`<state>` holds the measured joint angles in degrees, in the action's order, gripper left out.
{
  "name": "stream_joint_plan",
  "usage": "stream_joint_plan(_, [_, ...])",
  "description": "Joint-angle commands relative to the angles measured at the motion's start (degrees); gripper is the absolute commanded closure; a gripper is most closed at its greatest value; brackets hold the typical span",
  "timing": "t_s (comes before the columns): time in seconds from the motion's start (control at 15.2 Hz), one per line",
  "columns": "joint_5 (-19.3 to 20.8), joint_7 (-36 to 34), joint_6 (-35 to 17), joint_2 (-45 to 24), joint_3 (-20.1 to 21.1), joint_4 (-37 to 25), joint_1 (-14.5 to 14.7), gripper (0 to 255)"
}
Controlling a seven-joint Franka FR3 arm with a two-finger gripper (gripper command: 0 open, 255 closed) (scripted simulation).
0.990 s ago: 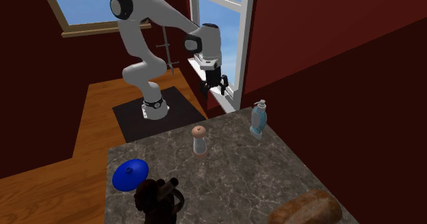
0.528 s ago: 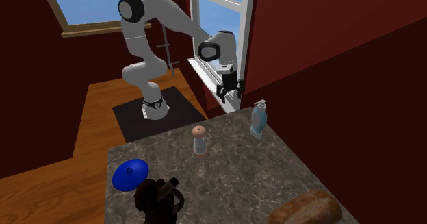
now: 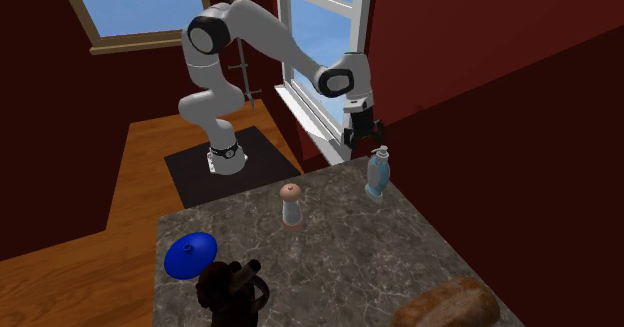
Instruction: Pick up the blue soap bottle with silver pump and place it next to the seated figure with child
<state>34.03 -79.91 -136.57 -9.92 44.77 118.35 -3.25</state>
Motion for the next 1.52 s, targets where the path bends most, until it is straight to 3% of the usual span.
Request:
stream_joint_plan(0.0, [6.4, -5.8, 1.6, -5.3, -1.3, -4.9, 3.1, 0])
stream_joint_plan(0.53, [12.4, -9.6, 0.0, -11.3, -4.7, -7.4, 5.9, 0])
stream_joint_plan(1.06, [12.8, -9.8, -0.2, -11.7, -4.9, -7.5, 6.0, 0])
stream_joint_plan(1.12, [12.8, -9.8, -0.2, -11.7, -4.9, -7.5, 6.0, 255])
stream_joint_plan(1.45, [12.8, -9.8, -0.2, -11.7, -4.9, -7.5, 6.0, 255])
